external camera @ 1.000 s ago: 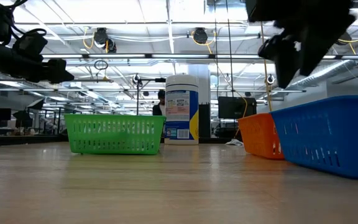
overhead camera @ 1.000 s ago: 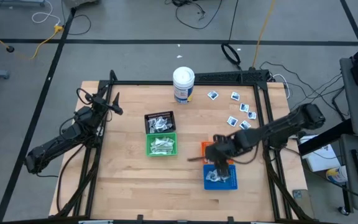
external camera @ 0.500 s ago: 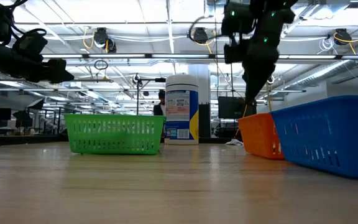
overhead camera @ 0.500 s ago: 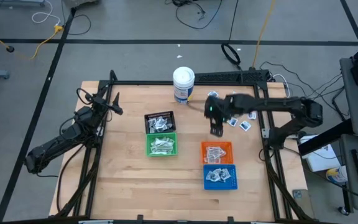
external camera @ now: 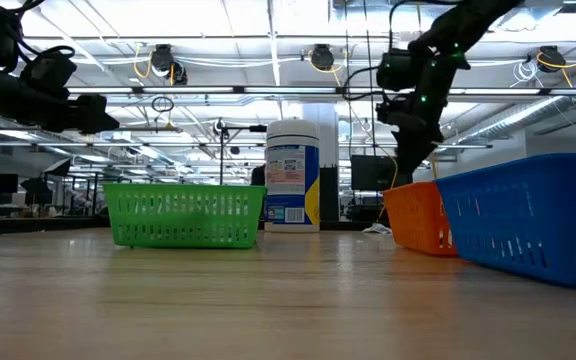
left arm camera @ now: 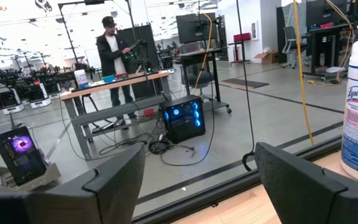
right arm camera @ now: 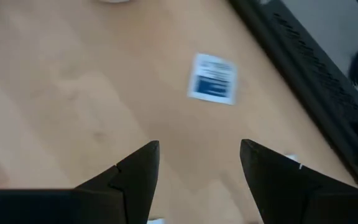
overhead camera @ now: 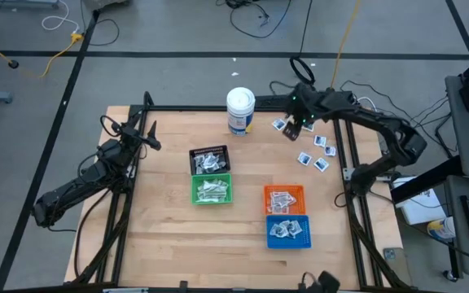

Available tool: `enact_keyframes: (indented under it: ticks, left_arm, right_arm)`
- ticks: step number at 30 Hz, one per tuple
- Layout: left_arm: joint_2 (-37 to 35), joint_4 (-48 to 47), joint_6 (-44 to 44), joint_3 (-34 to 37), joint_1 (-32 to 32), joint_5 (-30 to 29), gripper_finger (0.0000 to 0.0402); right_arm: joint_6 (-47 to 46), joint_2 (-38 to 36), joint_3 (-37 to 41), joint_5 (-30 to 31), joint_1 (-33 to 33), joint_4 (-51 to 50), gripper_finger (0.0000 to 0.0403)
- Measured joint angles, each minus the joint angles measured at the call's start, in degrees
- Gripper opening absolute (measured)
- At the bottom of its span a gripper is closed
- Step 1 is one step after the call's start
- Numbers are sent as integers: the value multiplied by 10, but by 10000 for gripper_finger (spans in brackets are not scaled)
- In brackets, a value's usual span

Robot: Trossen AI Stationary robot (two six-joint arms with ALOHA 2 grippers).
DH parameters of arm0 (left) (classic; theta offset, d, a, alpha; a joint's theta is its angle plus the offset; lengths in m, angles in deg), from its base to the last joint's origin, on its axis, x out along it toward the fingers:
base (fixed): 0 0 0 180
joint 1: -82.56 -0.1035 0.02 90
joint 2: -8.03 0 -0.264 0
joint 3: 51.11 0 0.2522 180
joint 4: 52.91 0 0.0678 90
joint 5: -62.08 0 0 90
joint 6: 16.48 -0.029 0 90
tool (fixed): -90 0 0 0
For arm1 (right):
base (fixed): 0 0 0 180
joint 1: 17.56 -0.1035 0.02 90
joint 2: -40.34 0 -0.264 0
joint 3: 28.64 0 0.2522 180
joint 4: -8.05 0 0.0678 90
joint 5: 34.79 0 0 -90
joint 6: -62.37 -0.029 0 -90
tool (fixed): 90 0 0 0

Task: Pick & Place First Aid Supplies
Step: Put the blue pad into the blue bin

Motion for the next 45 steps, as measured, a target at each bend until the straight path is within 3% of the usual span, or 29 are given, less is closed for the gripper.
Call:
enact_keyframes:
  ticks: [6, 20, 25, 34, 45]
  left_arm:
    - [0, 0, 0, 0, 0, 0, 305]
    - [0, 0, 0, 0, 0, 0, 306]
    - [0, 0, 0, 0, 0, 0, 306]
    - [0, 0, 0, 0, 0, 0, 305]
    - [0, 0, 0, 0, 0, 0, 305]
  right_arm:
    - [14, 20, -24, -3, 60, -17, 222]
    - [12, 218, -275, -6, 100, -168, 222]
    - [11, 266, -341, -42, 100, -201, 222]
    - [-20, 309, -320, -49, 83, -167, 222]
    - [-52, 311, -213, -49, 71, -63, 222]
